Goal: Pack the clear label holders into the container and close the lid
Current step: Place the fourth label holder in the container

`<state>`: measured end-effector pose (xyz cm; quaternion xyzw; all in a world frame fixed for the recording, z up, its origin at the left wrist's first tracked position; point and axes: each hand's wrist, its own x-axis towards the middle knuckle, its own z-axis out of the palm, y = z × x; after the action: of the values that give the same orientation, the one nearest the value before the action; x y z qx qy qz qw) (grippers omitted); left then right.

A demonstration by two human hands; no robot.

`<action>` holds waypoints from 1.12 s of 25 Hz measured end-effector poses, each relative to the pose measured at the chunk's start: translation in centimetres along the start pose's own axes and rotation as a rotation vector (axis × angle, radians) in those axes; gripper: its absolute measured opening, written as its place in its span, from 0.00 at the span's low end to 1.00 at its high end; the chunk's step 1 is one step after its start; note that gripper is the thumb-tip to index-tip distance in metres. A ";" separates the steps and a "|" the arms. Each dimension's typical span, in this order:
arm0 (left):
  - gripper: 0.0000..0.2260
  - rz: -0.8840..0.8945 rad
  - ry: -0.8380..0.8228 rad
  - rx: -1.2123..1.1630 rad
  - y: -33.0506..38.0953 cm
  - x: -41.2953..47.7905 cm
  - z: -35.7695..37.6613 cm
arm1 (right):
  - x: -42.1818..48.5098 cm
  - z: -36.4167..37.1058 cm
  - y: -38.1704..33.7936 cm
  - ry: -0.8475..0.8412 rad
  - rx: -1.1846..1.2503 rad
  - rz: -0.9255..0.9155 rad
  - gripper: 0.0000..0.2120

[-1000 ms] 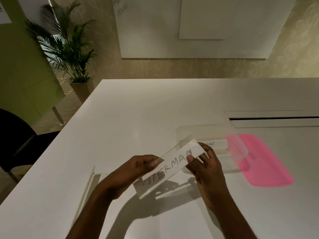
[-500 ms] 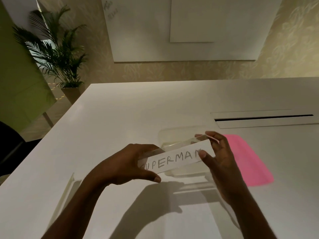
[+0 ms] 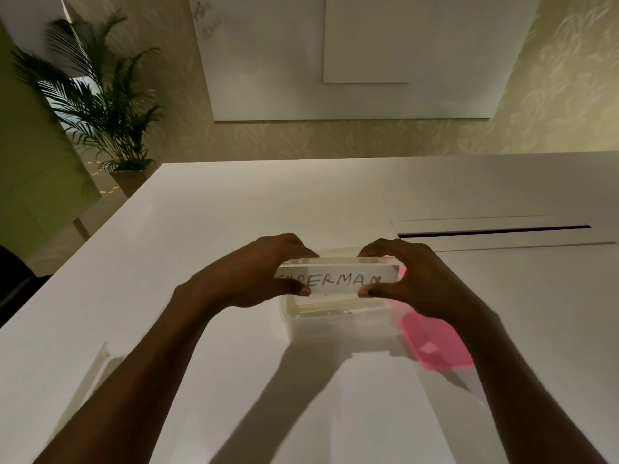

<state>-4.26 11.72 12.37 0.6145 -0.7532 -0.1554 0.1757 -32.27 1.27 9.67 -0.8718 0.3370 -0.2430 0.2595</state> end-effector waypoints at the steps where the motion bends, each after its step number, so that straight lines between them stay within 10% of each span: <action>1: 0.22 0.000 0.035 0.050 0.0 0.6 0.1 | 0.6 0.1 0.4 -0.003 -0.046 0.004 0.25; 28: 0.22 -0.303 -0.056 0.164 -2.8 5.3 10.5 | 4.9 5.6 7.0 -0.431 -0.626 0.023 0.24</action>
<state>-7.56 6.14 2.19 0.7288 -0.6667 -0.1348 0.0785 -28.91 -5.07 2.43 -0.9362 0.3423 0.0638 0.0481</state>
